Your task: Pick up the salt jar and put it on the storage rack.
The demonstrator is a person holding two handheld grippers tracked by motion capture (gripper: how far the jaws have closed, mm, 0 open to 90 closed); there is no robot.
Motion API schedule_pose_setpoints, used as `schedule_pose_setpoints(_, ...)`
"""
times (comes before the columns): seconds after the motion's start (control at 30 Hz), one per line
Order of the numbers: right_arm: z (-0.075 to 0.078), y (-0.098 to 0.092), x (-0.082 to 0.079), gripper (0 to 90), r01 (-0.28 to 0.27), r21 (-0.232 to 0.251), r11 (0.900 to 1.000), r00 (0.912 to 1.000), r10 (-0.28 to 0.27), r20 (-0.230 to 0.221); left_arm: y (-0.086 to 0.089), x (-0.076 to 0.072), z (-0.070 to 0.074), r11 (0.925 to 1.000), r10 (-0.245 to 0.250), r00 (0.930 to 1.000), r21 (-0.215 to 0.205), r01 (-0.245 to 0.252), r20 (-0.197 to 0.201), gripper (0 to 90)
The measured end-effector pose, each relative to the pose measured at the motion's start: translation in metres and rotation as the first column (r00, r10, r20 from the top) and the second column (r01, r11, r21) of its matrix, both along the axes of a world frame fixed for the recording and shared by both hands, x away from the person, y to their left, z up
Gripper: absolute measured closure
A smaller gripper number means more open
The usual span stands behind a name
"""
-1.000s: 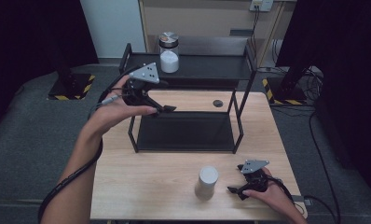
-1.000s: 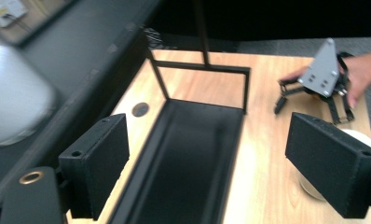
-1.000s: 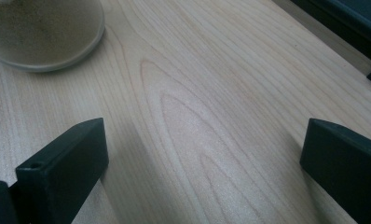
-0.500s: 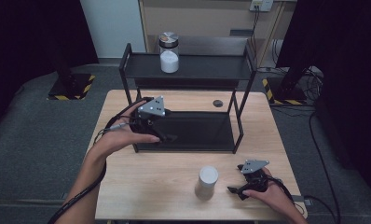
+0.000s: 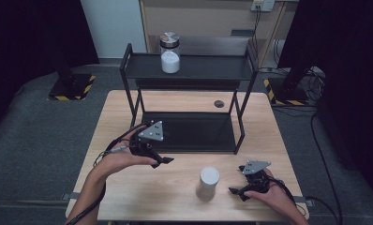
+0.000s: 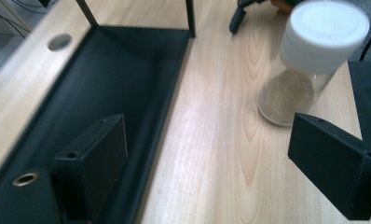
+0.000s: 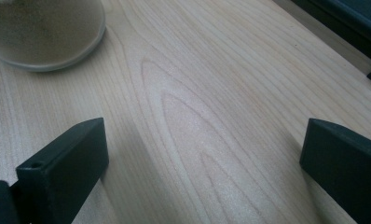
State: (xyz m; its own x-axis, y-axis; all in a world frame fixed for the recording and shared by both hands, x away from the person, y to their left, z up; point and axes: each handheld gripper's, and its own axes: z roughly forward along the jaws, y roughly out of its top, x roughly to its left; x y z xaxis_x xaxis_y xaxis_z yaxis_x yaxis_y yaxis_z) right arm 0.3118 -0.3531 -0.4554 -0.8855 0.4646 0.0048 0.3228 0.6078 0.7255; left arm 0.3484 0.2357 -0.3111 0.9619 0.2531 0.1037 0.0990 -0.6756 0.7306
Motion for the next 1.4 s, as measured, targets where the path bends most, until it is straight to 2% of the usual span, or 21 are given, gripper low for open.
schedule_pose_setpoints(0.33,0.000,0.000,-0.002,2.1,0.006,0.001,1.000,1.0000,-0.006,-0.001,0.012,-0.016,-0.053,0.9982,0.037,0.9980,-0.044,-0.040,-0.052,9.9)
schedule_pose_setpoints(0.67,0.000,0.000,-0.002,2.3,0.007,0.002,1.000,1.0000,-0.007,-0.001,0.026,-0.030,-0.091,0.9940,0.056,0.9965,-0.091,-0.062,-0.062,9.4)
schedule_pose_setpoints(0.83,0.000,0.000,-0.003,2.4,0.008,0.002,1.000,1.0000,-0.008,-0.001,0.031,-0.036,-0.103,0.9928,0.073,0.9946,-0.090,-0.079,-0.074,9.0)
schedule_pose_setpoints(1.0,0.000,0.000,-0.003,2.5,0.006,0.001,1.000,1.0000,-0.006,0.001,0.033,-0.038,-0.113,0.9942,0.064,0.9944,-0.081,-0.071,-0.084,8.7)
schedule_pose_setpoints(1.4,0.000,0.000,-0.005,2.4,0.003,0.002,1.000,1.0000,-0.003,0.000,0.033,-0.036,-0.123,0.9960,0.059,0.9935,-0.062,-0.065,-0.097,8.2)
